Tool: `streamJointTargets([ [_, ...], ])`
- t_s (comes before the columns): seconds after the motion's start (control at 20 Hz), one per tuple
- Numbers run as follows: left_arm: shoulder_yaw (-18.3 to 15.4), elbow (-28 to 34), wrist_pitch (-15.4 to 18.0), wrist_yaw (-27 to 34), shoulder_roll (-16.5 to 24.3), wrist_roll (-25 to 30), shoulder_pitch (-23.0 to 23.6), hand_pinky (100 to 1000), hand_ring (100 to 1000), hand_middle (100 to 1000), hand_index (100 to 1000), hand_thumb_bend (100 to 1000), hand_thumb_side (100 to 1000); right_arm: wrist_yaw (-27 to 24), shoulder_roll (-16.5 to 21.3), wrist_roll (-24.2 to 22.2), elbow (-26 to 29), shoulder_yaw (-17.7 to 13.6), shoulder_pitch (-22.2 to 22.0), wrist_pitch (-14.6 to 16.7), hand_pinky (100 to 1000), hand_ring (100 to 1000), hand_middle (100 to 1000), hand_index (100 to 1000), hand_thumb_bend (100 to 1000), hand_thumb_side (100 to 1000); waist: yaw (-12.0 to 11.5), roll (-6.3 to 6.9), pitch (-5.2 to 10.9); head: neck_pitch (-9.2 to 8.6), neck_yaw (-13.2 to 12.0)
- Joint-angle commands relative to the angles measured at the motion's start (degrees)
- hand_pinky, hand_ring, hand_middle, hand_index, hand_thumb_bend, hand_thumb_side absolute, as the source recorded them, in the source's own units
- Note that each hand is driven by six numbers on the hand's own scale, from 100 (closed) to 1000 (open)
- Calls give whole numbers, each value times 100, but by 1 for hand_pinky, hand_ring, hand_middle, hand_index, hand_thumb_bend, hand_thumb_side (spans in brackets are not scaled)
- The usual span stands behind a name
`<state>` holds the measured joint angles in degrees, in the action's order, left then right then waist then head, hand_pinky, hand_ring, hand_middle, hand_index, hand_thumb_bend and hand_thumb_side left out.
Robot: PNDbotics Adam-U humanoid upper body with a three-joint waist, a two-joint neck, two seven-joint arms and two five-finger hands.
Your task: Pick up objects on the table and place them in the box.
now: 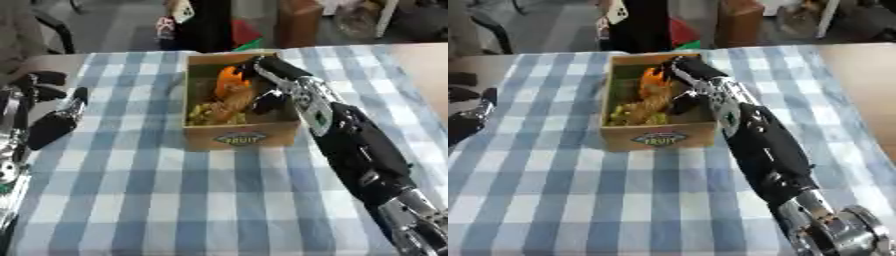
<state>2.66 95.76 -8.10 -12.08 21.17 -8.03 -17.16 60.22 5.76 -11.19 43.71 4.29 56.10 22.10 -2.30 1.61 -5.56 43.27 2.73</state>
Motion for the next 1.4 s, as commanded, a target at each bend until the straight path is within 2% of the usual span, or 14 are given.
streamJointTargets([
  [0.05,-34,58,16,26,90,21,-75,771,623,635,702,327,240,153,126,-6,189,3,204,81,795,902,833,908,557,339,4,-2,75,-54,17],
  [0.2,-40,47,16,23,98,39,-65,773,624,636,701,326,243,125,238,-519,159,17,284,271,860,955,881,924,579,311,16,-10,77,-53,17],
  [0.45,-35,32,24,40,105,92,-50,775,624,637,701,324,248,-290,456,-2251,-2,-32,525,677,903,984,909,934,599,267,43,-24,85,-60,24],
  [0.6,-37,31,30,51,114,115,-45,776,632,638,702,321,248,-654,561,-3298,-93,-40,631,863,924,999,926,947,615,207,49,-33,89,-66,17],
  [0.7,-42,30,32,54,118,119,-39,776,633,638,702,320,248,-875,615,-3810,-84,-72,673,908,925,1000,927,948,615,195,53,-36,90,-68,12],
  [0.75,-43,29,31,56,118,120,-37,776,634,638,701,319,249,-956,635,-3946,-59,-84,683,902,925,1000,925,950,606,156,53,-38,90,-69,11],
  [1.05,-50,25,33,67,122,124,-32,776,636,638,701,315,248,-1295,722,-4076,129,-133,710,820,910,991,901,943,601,179,65,-33,89,-91,-3],
  [1.1,-54,26,33,69,123,120,-31,777,636,638,700,314,248,-1374,742,-4044,216,-168,711,787,877,966,862,923,600,226,71,-31,89,-97,-11],
  [1.2,-62,27,33,74,126,108,-23,777,636,638,700,310,241,-1566,818,-3684,515,-239,678,672,824,925,813,896,579,237,84,-26,86,-109,-32],
  [1.4,-89,15,33,88,128,69,9,775,636,637,698,311,246,-1777,1081,-2165,1107,-276,468,238,716,844,731,853,501,202,128,-18,70,-134,-90],
])
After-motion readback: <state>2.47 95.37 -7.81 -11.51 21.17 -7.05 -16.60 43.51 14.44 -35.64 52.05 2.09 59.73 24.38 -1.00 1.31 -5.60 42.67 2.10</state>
